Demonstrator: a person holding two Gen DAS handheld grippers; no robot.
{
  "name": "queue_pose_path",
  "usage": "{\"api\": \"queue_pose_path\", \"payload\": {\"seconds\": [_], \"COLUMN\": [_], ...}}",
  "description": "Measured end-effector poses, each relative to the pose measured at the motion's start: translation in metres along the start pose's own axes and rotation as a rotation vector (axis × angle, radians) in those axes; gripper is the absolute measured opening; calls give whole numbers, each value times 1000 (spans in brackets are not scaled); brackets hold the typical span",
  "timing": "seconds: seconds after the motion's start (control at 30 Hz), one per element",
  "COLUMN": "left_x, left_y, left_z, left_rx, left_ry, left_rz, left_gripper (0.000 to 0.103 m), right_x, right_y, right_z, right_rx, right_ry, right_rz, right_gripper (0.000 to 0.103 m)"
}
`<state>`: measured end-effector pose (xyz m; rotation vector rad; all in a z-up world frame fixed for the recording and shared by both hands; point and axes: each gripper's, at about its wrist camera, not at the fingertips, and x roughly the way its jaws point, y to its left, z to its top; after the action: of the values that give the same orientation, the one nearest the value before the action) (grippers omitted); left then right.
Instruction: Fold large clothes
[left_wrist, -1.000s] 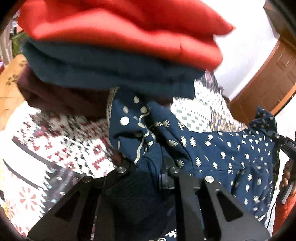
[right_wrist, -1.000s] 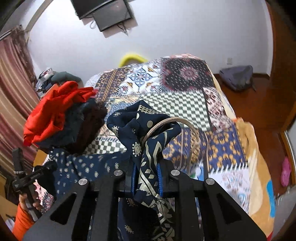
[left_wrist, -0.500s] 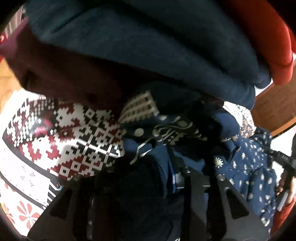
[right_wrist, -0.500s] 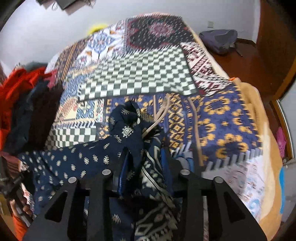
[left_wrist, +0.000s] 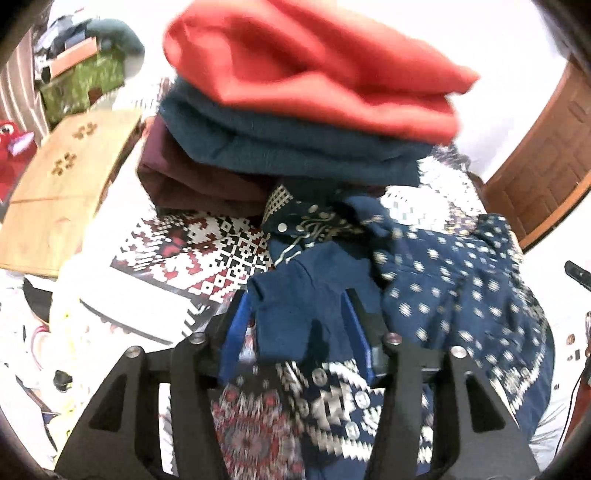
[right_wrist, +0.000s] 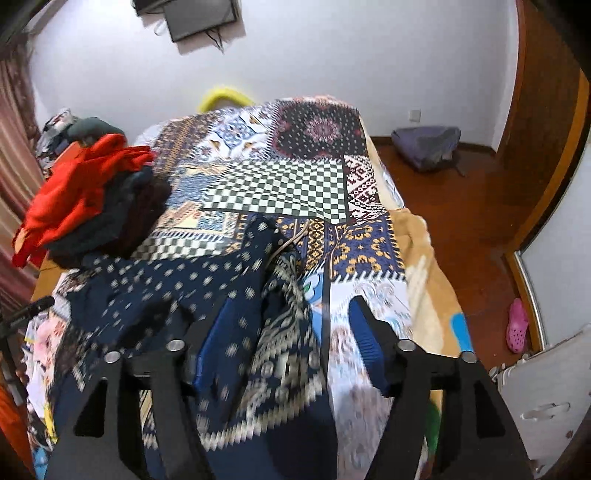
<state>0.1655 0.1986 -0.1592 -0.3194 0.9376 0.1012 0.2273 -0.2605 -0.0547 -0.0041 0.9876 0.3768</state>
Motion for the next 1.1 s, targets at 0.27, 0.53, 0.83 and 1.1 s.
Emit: {"api": "queue_pose_path", "payload": {"seconds": [0.27, 0.53, 0.83, 1.1], "left_x": [-53, -44, -29, -42], "left_y": [-3, -6, -29, -33], "left_z": [-33, -96, -151, -161], "left_rx": [35, 1, -33, -57], "left_ry": [-45, 92, 209, 182], "left_rz": [-63, -107, -248, -303], "left_gripper": [68, 69, 69, 65], "right_x": [-33, -18, 2, -9], "right_y": [9, 2, -8, -1], "right_z": [-54, -108, -158, -161], "right_rx": [-6, 67, 213, 194], "right_ry": [-26, 61, 138, 88], "right_rz": [-18, 16, 110, 167], "right_gripper": [79, 79, 79, 19]}}
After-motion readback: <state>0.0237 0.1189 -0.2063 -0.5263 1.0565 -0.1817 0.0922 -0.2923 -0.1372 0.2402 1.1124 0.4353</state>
